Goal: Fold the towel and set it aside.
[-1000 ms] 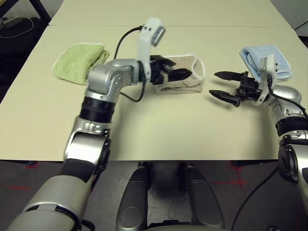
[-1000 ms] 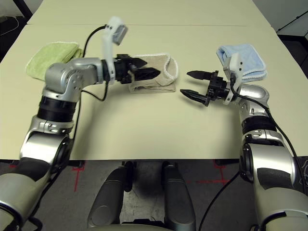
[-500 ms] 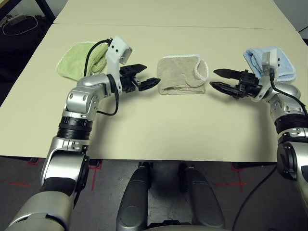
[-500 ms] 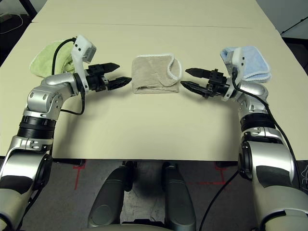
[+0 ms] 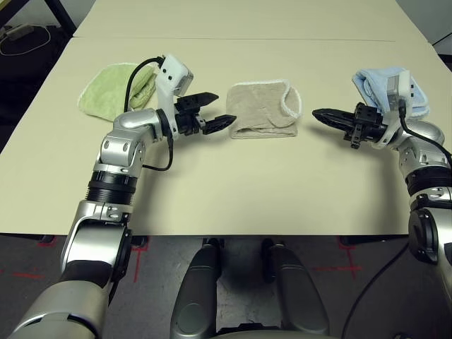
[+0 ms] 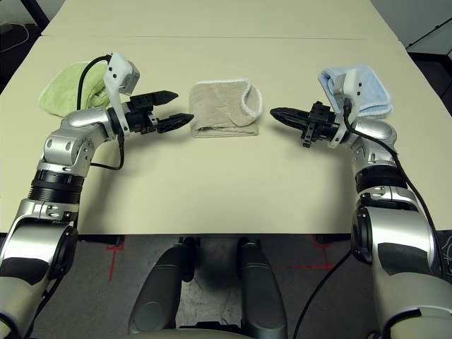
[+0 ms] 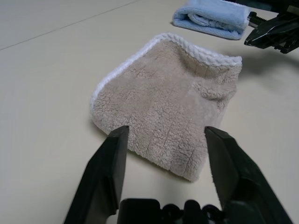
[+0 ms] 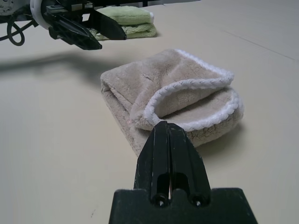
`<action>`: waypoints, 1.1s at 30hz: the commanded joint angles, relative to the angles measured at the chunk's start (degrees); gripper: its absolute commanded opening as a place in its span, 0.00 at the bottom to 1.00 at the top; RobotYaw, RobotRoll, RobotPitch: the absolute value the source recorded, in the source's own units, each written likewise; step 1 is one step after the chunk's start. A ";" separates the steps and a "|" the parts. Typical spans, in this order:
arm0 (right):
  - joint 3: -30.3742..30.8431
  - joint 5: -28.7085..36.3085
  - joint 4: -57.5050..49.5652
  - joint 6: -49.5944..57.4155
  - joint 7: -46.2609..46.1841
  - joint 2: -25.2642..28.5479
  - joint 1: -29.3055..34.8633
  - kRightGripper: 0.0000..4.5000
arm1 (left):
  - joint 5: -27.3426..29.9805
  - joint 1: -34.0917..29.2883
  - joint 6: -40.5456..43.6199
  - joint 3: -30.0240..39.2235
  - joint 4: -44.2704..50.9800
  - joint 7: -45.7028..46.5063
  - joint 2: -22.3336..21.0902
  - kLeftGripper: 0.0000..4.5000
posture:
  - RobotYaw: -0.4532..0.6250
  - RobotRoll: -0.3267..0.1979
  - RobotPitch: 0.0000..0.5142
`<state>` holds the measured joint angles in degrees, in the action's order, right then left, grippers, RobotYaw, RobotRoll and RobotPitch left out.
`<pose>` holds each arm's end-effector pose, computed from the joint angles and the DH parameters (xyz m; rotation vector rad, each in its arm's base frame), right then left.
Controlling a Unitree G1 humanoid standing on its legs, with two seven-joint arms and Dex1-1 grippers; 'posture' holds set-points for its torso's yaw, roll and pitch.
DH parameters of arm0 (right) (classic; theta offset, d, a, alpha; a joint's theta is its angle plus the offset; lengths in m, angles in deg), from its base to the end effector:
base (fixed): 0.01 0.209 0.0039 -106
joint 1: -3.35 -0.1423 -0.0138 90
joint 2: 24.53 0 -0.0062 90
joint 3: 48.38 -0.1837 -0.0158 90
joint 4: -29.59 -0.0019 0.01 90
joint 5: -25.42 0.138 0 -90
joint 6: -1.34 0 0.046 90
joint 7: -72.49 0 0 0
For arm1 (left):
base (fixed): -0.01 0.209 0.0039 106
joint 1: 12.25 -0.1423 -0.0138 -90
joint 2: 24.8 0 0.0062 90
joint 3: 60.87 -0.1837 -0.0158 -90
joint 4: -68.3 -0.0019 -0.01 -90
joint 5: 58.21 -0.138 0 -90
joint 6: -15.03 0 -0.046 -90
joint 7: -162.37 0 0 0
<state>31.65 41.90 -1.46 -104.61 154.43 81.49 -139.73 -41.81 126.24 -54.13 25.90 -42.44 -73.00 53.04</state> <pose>0.3339 -0.2859 0.1749 -0.2416 -0.1967 1.0856 0.3306 0.2008 0.2097 0.2475 -0.0066 -0.9850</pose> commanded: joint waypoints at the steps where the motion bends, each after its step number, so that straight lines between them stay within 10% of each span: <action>1: -0.42 0.11 0.19 -0.30 0.24 0.50 -0.13 0.00 | -1.03 -0.18 -1.27 -0.50 -1.28 -1.64 -0.61 0.43 | 0.46 0.62 0.39; 6: -0.48 0.11 0.29 -0.37 0.18 0.54 -0.13 0.00 | -1.11 -0.01 -2.14 0.02 -1.81 -2.45 -0.36 0.00 | 0.46 0.62 0.39; 33: 8.22 -12.28 10.08 -2.81 -10.11 -8.03 -11.87 0.00 | -5.35 9.21 -6.56 -2.07 -12.26 -3.56 5.02 0.00 | 0.49 0.62 0.42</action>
<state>39.88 30.37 7.48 -106.83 144.69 72.03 -152.52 -46.45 134.98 -60.87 24.49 -54.31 -76.12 57.96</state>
